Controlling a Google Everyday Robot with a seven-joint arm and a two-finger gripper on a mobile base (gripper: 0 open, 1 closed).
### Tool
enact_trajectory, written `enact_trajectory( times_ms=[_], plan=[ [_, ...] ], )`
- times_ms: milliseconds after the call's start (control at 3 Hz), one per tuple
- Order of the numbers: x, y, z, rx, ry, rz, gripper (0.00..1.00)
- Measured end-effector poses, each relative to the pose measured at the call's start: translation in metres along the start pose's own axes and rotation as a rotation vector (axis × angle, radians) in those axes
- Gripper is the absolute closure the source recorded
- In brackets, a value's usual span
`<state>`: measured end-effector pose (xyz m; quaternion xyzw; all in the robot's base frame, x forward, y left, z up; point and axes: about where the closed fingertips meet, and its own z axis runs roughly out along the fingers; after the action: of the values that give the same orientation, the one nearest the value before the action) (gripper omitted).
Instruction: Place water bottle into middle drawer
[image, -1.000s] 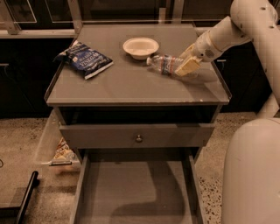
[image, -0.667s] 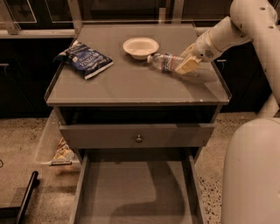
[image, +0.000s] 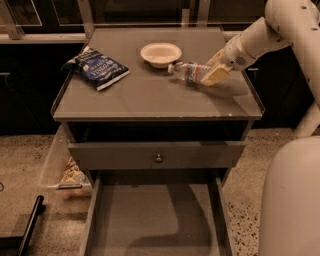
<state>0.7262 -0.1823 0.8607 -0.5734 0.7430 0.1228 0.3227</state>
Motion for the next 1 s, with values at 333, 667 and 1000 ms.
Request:
enact_trajectory(
  times_ms=[333, 667, 1000],
  plan=[
    [-0.002, 0.012, -0.018, 0.016, -0.002, -0.023, 1.0],
    [-0.003, 0.034, -0.044, 0.043, -0.017, -0.061, 1.0],
    [0.017, 0.065, -0.065, 0.074, -0.033, -0.077, 1.0]
  ],
)
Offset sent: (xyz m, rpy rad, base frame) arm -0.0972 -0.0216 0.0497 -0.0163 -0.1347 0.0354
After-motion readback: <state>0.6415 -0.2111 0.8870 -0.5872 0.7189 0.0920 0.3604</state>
